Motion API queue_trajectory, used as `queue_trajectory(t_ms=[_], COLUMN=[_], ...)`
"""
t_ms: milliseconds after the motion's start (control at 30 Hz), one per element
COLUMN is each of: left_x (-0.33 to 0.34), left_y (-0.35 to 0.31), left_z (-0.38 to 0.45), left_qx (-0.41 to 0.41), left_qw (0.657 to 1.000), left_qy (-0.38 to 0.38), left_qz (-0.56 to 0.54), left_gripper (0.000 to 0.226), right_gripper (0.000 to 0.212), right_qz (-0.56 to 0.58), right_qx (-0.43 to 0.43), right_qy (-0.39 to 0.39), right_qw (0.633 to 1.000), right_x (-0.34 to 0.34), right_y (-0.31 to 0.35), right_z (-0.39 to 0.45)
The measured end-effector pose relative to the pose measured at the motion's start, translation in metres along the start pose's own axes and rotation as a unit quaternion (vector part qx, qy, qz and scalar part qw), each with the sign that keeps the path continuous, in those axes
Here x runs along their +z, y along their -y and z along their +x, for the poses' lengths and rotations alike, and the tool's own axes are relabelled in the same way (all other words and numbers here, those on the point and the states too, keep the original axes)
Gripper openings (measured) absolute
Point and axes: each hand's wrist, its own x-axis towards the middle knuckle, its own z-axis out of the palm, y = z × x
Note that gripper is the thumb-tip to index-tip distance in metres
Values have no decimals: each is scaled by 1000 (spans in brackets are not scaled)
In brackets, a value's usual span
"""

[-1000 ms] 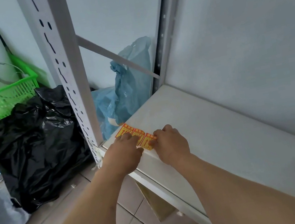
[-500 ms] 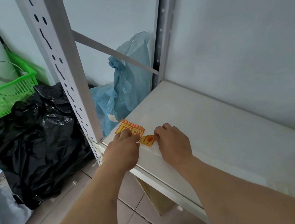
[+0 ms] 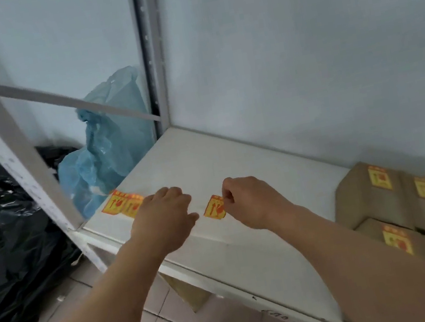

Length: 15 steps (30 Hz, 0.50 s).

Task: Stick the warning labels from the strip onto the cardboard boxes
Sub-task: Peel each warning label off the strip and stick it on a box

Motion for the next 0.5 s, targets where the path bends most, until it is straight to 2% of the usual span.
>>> queue_trajectory(t_ms=[167,367,433,500], left_x=[-17,-24,-30,-32], left_y=[-89,-189,-223,-253], left_z=[-6,-23,-31,-37], left_qx=[154,270,301,334], left_qw=[988,961,952,940], left_qy=[-14,-50,-61,-70], left_qz=[18,24,17,5], left_gripper=[40,42,33,34], right_gripper=[5,4,6,8], right_qz=[14,29,51,69], right_qx=[75,124,140,163], right_qy=[25,-47,-69,-95], right_qw=[997,991,986,979], right_x=[-50,-92,-99,-104], right_y=[-61,-126,-143,-159], right_z=[-68,-171,-205,-236])
